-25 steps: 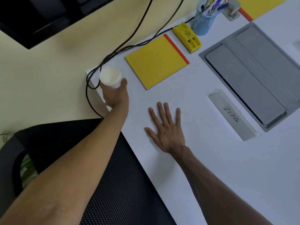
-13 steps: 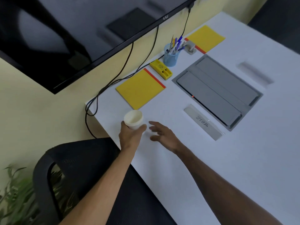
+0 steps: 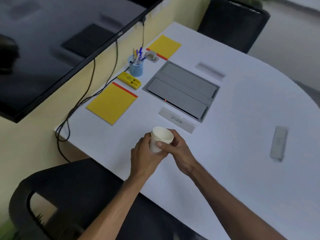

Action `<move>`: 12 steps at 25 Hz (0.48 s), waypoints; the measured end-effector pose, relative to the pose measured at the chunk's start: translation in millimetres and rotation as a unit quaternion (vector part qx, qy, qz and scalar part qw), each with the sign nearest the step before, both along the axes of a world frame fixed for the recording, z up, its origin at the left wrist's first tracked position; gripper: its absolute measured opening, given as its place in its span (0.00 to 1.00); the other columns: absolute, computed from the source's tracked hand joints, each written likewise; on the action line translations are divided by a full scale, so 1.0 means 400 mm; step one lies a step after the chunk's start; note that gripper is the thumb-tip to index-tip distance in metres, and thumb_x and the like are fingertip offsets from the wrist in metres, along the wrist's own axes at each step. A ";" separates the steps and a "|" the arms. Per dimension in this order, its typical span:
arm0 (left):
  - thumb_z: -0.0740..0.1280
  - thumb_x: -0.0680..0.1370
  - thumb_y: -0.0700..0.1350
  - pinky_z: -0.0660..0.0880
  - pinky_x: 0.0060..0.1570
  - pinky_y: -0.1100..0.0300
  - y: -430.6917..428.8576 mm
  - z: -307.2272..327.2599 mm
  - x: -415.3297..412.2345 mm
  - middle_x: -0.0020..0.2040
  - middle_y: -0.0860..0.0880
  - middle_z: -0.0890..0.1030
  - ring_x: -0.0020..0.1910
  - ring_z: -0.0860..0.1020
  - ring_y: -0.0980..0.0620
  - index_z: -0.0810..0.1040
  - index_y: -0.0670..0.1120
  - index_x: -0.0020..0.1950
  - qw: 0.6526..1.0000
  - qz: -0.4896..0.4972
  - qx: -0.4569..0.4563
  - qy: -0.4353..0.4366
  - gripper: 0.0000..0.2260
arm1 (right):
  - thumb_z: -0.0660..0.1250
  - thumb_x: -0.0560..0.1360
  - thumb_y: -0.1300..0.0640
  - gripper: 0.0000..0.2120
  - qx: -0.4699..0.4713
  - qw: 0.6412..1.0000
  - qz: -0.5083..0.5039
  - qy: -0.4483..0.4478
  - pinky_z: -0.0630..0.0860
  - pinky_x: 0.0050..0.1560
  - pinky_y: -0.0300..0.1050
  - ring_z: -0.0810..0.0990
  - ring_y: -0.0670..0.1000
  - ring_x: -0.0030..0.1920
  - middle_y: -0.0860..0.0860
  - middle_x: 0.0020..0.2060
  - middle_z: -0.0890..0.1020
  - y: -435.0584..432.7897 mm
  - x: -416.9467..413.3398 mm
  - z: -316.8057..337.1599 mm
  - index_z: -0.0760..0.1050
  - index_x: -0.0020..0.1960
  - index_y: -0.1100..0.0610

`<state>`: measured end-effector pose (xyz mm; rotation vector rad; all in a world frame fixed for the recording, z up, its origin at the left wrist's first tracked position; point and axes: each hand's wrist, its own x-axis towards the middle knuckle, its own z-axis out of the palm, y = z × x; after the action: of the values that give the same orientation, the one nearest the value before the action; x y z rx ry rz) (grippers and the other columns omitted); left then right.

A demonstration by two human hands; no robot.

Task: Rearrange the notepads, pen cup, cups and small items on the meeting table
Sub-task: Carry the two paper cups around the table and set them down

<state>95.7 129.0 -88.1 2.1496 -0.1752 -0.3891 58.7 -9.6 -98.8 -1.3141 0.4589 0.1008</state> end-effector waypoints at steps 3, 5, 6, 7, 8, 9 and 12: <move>0.77 0.67 0.57 0.79 0.51 0.47 -0.043 0.006 -0.042 0.56 0.53 0.80 0.53 0.79 0.52 0.73 0.52 0.64 0.998 -0.047 0.010 -0.033 0.28 | 0.81 0.65 0.49 0.28 -0.002 0.999 -0.037 -0.016 0.78 0.52 0.41 0.82 0.50 0.59 0.50 0.59 0.84 -0.041 -0.063 0.001 0.78 0.62 0.49; 0.77 0.68 0.58 0.79 0.51 0.48 -0.068 0.011 -0.066 0.57 0.53 0.81 0.53 0.79 0.52 0.73 0.51 0.65 0.997 -0.069 0.013 -0.039 0.29 | 0.81 0.66 0.50 0.28 0.007 0.999 -0.047 -0.024 0.78 0.53 0.41 0.81 0.50 0.59 0.51 0.60 0.83 -0.066 -0.099 0.003 0.77 0.63 0.49; 0.77 0.68 0.59 0.79 0.52 0.48 -0.081 0.013 -0.079 0.57 0.53 0.81 0.53 0.79 0.52 0.73 0.51 0.65 0.996 -0.076 0.013 -0.040 0.29 | 0.80 0.66 0.50 0.28 0.011 0.998 -0.051 -0.028 0.77 0.53 0.42 0.81 0.50 0.60 0.51 0.60 0.83 -0.079 -0.114 0.006 0.77 0.64 0.50; 0.77 0.67 0.59 0.79 0.52 0.48 -0.093 0.014 -0.087 0.57 0.53 0.81 0.53 0.79 0.52 0.74 0.51 0.64 0.996 -0.079 0.013 -0.043 0.29 | 0.80 0.67 0.51 0.28 0.014 0.998 -0.052 -0.031 0.77 0.54 0.42 0.80 0.50 0.60 0.52 0.61 0.82 -0.093 -0.125 0.007 0.76 0.65 0.50; 0.77 0.67 0.59 0.79 0.52 0.48 -0.111 0.014 -0.096 0.57 0.54 0.81 0.53 0.80 0.52 0.74 0.52 0.64 0.996 -0.081 0.013 -0.044 0.29 | 0.80 0.67 0.52 0.28 0.015 0.998 -0.053 -0.034 0.77 0.54 0.43 0.80 0.51 0.61 0.52 0.61 0.82 -0.111 -0.137 0.007 0.76 0.65 0.51; 0.77 0.66 0.60 0.80 0.51 0.49 -0.128 0.014 -0.102 0.56 0.55 0.81 0.52 0.80 0.53 0.74 0.52 0.64 0.996 -0.081 0.012 -0.043 0.29 | 0.80 0.67 0.52 0.29 0.017 0.998 -0.052 -0.036 0.76 0.55 0.44 0.79 0.52 0.61 0.53 0.62 0.82 -0.130 -0.146 0.008 0.76 0.66 0.51; 0.77 0.64 0.63 0.80 0.49 0.57 -0.187 0.008 -0.124 0.55 0.58 0.81 0.50 0.79 0.56 0.74 0.55 0.63 0.997 -0.073 0.013 -0.026 0.30 | 0.79 0.67 0.50 0.29 0.021 0.998 -0.054 -0.038 0.77 0.55 0.45 0.79 0.51 0.61 0.51 0.61 0.82 -0.200 -0.165 0.012 0.75 0.66 0.49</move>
<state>46.2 54.1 -85.1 2.1816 -0.3591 -0.4208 -7.2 -89.7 -94.0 -1.2452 0.4597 -0.0300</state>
